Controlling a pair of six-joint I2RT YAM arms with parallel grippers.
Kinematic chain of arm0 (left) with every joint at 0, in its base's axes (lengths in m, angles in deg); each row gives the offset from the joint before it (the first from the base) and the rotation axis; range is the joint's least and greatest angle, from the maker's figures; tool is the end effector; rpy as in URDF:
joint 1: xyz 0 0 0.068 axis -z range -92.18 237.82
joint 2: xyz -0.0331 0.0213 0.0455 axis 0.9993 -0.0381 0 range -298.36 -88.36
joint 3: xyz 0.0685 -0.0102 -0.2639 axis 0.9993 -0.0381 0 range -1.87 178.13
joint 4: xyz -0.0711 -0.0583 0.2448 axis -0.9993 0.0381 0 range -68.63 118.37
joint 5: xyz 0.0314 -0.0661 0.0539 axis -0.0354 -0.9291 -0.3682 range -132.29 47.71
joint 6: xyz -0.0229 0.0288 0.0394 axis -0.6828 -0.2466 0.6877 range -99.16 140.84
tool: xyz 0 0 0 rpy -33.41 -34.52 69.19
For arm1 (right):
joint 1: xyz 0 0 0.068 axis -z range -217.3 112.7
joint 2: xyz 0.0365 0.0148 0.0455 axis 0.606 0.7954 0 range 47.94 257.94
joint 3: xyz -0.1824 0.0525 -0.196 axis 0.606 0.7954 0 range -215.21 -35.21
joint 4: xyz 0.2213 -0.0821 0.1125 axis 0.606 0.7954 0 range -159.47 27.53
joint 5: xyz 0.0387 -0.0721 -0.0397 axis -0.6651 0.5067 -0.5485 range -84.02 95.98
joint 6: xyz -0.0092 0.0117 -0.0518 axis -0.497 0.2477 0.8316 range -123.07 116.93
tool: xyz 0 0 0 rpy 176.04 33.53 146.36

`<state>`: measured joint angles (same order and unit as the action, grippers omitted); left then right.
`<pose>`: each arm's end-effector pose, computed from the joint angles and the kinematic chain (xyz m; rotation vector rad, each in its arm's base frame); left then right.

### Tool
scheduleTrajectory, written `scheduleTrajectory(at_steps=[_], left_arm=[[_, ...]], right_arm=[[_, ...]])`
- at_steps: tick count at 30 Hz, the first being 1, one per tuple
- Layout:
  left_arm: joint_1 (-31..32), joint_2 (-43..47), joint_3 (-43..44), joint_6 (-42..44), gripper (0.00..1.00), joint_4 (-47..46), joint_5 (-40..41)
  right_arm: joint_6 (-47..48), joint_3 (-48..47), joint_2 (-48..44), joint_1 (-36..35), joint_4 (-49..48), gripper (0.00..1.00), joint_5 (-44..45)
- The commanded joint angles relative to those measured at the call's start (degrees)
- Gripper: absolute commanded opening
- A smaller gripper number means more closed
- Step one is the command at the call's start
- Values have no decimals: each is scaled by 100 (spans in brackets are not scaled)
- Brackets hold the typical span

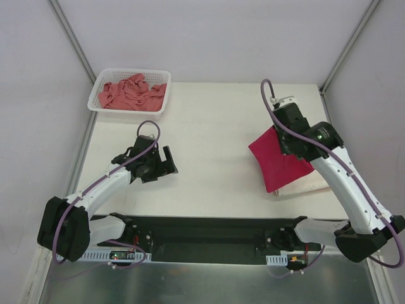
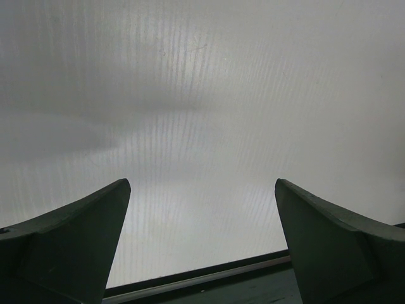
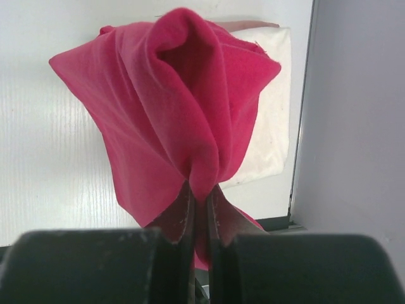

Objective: Fold and stack the t-shirts
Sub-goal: Neatly place the folded tshirt to the corner

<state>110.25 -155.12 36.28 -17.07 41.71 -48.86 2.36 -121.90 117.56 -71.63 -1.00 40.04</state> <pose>0.2125 -0.0922 0.2089 -0.2848 2.4967 -0.5975 0.1842 0.1017 0.4094 -0.5523 2.2564 -0.4833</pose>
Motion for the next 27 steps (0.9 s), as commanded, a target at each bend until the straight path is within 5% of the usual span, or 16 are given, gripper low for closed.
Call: scheduleTrajectory(at_steps=[1,25,26,27], left_arm=[[-55,-39,61,91,99,76,-73],[-55,-390,35,144,99,-56,-169],[-55,-390,26,161,99,-56,-169],[-55,-390,17,170,99,-74,-152]], right_arm=[[335,-155,-90,600,88,1,-374],[1346,-128,2397,3265,-307,8,39],[1364,-120,2450,3300,-395,9,22],[1364,-111,2546,3379,-430,23,-83]])
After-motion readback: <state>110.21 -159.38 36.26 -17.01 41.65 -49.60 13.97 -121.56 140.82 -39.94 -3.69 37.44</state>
